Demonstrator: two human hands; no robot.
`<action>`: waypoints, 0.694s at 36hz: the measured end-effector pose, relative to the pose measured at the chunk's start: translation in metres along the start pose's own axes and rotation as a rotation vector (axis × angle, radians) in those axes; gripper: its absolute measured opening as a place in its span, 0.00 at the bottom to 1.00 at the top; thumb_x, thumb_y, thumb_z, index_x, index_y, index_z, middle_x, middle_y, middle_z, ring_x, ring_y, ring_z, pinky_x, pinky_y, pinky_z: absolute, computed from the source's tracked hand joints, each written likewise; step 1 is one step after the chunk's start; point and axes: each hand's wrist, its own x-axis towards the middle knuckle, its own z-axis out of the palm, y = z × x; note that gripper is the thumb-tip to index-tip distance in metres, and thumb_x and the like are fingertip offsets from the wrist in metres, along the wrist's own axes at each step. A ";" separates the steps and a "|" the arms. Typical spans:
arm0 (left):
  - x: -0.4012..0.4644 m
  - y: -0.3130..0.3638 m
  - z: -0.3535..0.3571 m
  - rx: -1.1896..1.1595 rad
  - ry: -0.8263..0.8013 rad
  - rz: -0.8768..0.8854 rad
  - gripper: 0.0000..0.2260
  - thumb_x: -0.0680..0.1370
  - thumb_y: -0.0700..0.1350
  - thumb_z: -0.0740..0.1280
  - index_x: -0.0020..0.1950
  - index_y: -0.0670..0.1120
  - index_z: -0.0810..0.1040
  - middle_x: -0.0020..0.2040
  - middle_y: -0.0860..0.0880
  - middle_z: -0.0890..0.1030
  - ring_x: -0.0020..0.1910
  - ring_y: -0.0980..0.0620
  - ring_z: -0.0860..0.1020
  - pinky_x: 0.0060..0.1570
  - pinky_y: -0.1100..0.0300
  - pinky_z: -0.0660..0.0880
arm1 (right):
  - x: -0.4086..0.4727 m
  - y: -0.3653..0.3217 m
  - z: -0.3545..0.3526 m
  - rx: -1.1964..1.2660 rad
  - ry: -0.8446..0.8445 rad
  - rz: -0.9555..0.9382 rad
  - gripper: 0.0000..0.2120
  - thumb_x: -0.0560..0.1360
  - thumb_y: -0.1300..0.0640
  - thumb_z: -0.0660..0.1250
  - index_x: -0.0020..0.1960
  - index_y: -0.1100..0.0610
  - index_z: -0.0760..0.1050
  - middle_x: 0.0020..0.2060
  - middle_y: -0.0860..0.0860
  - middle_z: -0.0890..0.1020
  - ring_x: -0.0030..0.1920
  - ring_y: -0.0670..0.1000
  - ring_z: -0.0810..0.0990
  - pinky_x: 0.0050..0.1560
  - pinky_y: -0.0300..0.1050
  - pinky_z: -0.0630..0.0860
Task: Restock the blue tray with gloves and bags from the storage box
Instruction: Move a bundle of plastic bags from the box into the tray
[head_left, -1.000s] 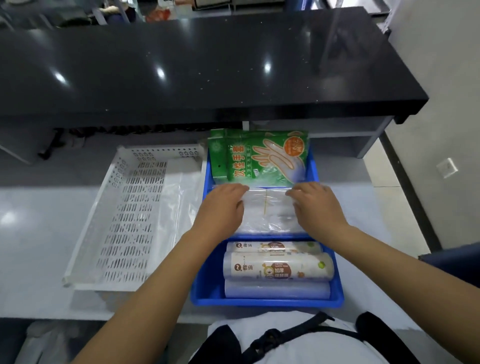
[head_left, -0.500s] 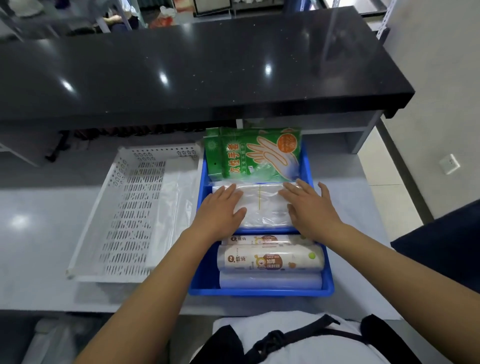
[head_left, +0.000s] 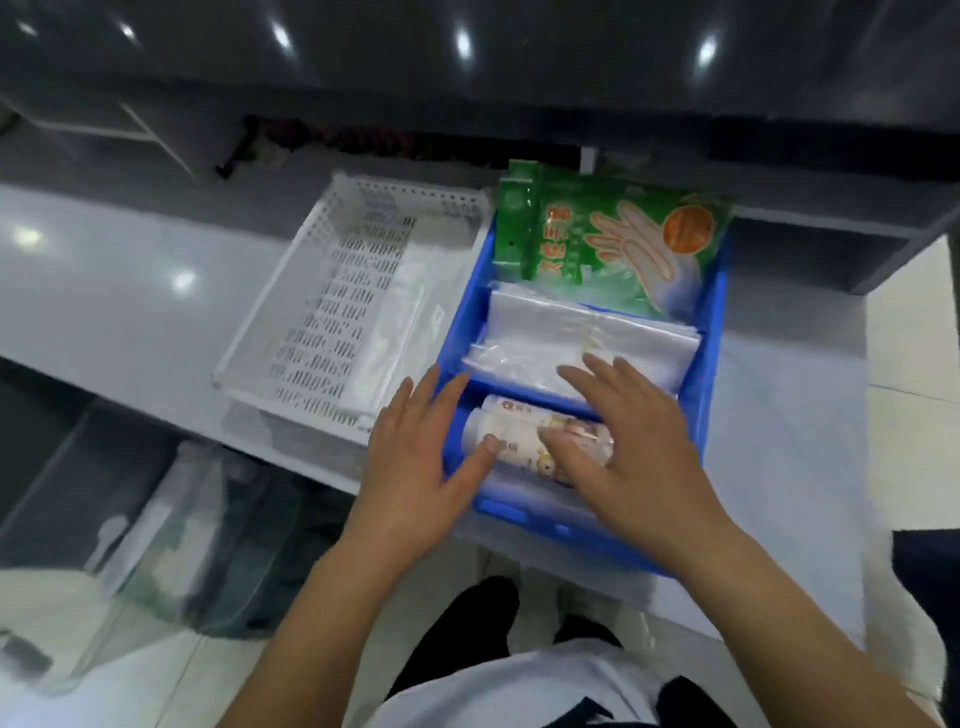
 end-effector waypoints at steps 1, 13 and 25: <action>-0.017 -0.006 0.002 0.001 0.015 -0.026 0.32 0.77 0.63 0.61 0.79 0.58 0.57 0.80 0.53 0.54 0.79 0.50 0.50 0.75 0.54 0.48 | -0.006 -0.007 0.007 0.009 -0.059 -0.035 0.27 0.76 0.43 0.66 0.73 0.48 0.68 0.76 0.49 0.65 0.78 0.53 0.57 0.75 0.57 0.55; -0.152 -0.097 0.008 0.014 -0.073 -0.423 0.32 0.78 0.64 0.59 0.79 0.61 0.49 0.80 0.58 0.45 0.79 0.53 0.43 0.77 0.50 0.47 | -0.055 -0.080 0.103 -0.145 -0.573 -0.414 0.30 0.77 0.35 0.57 0.76 0.39 0.56 0.79 0.43 0.56 0.78 0.47 0.51 0.77 0.54 0.48; -0.237 -0.221 -0.039 -0.124 0.057 -0.449 0.31 0.77 0.65 0.60 0.78 0.62 0.53 0.81 0.57 0.49 0.79 0.53 0.45 0.77 0.48 0.48 | -0.095 -0.157 0.209 -0.132 -0.655 -0.330 0.25 0.75 0.40 0.66 0.71 0.43 0.69 0.72 0.42 0.70 0.70 0.40 0.67 0.66 0.42 0.70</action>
